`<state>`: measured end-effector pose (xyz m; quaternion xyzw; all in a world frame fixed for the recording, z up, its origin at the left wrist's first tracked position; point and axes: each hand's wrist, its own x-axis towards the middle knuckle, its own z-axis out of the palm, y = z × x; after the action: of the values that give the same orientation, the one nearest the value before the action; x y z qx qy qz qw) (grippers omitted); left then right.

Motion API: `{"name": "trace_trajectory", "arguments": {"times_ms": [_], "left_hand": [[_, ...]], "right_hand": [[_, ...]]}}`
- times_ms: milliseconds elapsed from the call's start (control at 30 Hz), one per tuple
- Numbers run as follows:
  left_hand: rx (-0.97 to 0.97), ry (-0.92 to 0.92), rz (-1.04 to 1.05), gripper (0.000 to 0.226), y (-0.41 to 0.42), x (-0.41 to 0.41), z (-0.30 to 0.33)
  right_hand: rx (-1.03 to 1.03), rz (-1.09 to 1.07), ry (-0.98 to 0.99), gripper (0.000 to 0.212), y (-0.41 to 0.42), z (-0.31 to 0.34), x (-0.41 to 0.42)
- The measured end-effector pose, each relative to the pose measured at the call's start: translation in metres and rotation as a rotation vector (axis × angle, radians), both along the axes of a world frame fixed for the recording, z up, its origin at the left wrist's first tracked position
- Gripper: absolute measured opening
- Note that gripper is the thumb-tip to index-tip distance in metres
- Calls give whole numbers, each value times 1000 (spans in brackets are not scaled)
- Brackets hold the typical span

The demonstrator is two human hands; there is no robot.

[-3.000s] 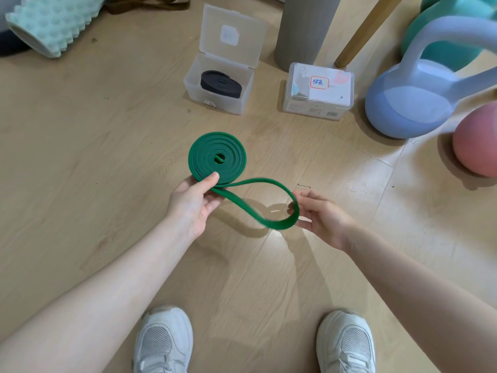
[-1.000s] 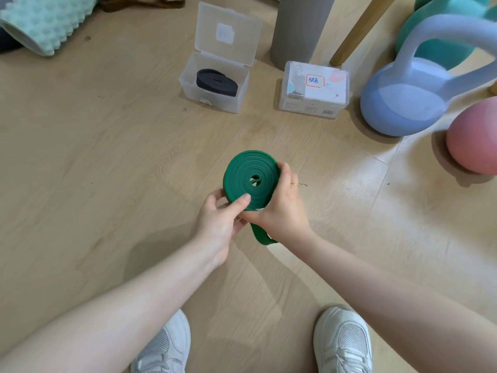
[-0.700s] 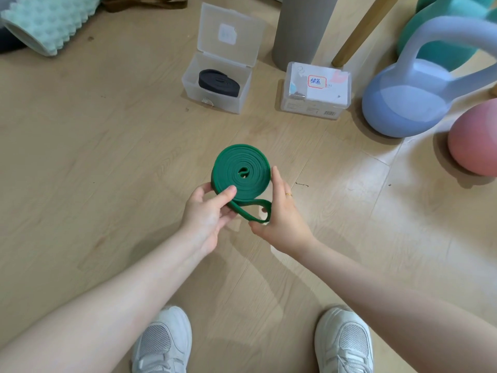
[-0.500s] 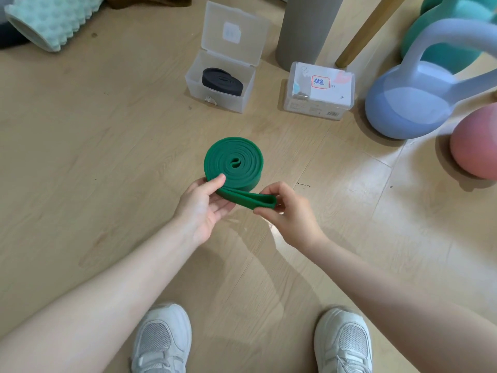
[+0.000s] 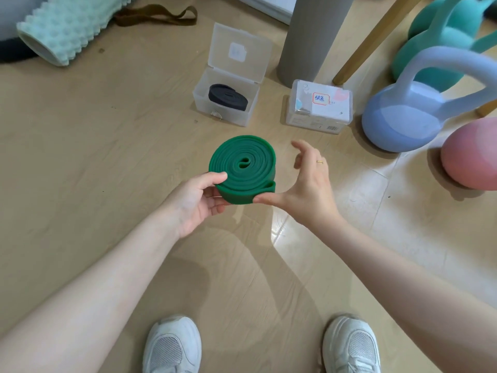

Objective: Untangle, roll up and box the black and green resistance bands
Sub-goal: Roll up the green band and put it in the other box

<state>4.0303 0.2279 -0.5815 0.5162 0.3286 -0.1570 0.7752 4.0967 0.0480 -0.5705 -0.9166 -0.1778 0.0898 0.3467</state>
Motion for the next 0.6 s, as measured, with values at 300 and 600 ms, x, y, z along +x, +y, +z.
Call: {"name": "trace_trajectory", "arguments": {"times_ms": [300,600], "left_hand": [[70,-237,-233,21,46,14,33],[-92,-481,-64,105,34,16,38]], "right_hand": [[180,158,335,131,33,26,11],[552,-35,744,134,70,51,13]]}}
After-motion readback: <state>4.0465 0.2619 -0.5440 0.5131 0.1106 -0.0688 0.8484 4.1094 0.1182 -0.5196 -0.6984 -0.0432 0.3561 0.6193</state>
